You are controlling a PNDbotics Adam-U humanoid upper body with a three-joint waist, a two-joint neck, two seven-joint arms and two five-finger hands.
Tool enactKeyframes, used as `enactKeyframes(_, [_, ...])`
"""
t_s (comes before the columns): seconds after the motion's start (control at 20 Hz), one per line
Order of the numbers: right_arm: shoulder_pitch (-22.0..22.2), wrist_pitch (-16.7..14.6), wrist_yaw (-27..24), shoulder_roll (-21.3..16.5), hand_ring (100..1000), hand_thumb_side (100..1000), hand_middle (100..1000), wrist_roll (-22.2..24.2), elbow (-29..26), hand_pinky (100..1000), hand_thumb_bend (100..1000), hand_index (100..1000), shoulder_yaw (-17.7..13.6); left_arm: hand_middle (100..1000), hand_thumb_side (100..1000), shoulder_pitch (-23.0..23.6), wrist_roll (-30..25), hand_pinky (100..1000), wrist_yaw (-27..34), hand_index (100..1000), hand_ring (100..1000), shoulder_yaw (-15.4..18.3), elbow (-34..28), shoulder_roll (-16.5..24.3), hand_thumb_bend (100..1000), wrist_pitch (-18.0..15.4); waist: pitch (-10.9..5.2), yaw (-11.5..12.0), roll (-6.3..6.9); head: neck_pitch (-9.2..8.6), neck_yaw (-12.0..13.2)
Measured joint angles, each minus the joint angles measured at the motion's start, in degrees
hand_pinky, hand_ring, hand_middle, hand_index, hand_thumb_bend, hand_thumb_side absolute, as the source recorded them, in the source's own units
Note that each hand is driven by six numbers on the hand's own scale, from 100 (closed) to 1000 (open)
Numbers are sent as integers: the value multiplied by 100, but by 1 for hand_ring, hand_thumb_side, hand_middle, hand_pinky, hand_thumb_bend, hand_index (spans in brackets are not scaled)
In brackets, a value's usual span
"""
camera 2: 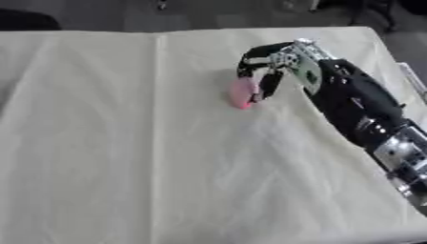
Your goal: Pick up the objects with one hand, pass them to the other hand, and then place them into the box on the other side of the table.
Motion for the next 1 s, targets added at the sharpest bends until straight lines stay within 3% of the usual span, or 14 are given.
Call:
enactKeyframes(0.3, [165, 399, -759, -159, 681, 155, 532, 102, -417, 788, 391, 532, -21, 602, 444, 9, -18, 803, -1, 696, 642, 0, 0, 0, 735, 18, 0, -29, 0, 0, 16])
enactKeyframes(0.6, [237, 809, -1406, -321, 632, 100, 517, -34, -999, 766, 254, 527, -295, 605, 444, 11, -34, 803, -10, 696, 642, 0, 1, 3, 737, 30, 0, -68, 0, 0, 47])
enactKeyframes(1.0, [581, 2009, -2721, -239, 589, 100, 506, -660, -2324, 746, 113, 523, -668, 607, 445, -1, -46, 804, -15, 697, 642, 0, -1, 7, 734, 31, 0, -98, 46, -24, 75])
